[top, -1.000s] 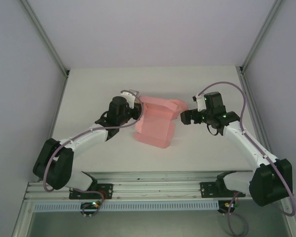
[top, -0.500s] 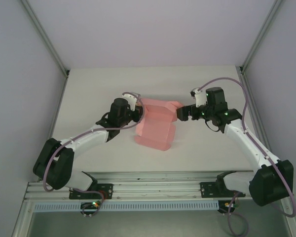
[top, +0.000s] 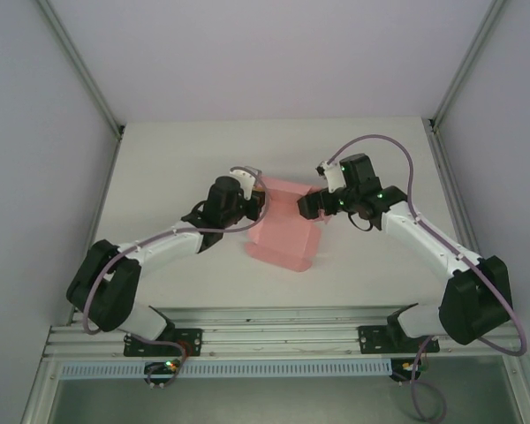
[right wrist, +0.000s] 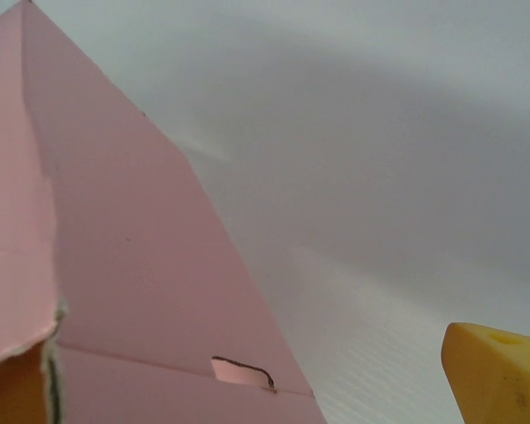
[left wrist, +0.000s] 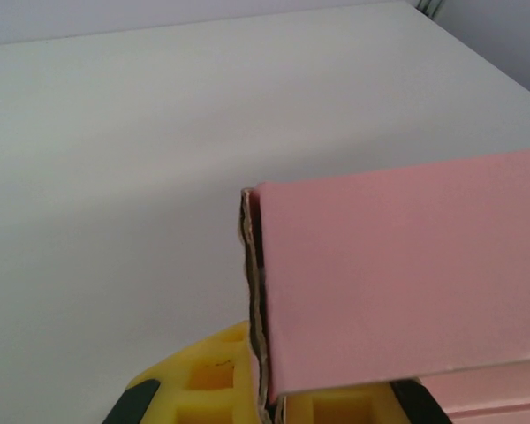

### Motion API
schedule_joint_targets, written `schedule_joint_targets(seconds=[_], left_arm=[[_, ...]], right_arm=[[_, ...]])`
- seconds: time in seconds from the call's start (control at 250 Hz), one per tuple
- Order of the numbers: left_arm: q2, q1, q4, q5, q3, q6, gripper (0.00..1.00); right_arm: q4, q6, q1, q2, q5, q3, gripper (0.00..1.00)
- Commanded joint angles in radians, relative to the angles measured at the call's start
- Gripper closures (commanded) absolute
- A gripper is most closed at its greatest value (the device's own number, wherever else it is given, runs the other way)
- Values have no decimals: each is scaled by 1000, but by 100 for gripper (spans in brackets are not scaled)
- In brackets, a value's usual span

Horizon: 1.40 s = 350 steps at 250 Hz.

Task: Assemble paper box

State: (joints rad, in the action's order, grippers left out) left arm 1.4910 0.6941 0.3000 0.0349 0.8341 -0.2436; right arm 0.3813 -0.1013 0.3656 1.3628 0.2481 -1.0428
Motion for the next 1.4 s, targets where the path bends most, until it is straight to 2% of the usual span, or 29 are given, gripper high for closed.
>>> schedule_joint_targets(seconds=[0.0,0.112,0.248,0.491,0.631,0.731,0.843,0.987,1.078,1.27,1.394], left_arm=[[2,15,17,-16,32,-7,100],[-1,6,-16,-67,29,-29,100],[-11,-19,-31,-75,19,-59,100],[-31,-67,-51,-48,-7,-83,100],[-51,-92,-31,-26,-30,-123,100],[-48,-114,-44,4,-22,-174,100],[-50,-117,-5,68,-33,-158,100],[-51,-117,-23,90,-31,-126,100],[-55,-117,-15,110,-37,-120,100],[-52,-116,-1,103,-37,-131,100],[-37,-116,8,125,-23,-131,100]], right_arm=[[-40,-30,4,-23,-111,-2,0],[22,-7,2,-74,-165,25,0],[67,-3,-12,-156,-213,78,0],[57,14,-43,-355,-60,156,1],[79,11,-77,-423,-95,187,0],[82,11,-77,-403,-102,220,0],[56,-2,-100,-348,-138,224,0],[45,21,-181,-240,-115,145,1],[55,68,-195,-156,-96,82,0],[60,123,-166,-32,59,12,3],[35,166,-93,3,75,-13,3]])
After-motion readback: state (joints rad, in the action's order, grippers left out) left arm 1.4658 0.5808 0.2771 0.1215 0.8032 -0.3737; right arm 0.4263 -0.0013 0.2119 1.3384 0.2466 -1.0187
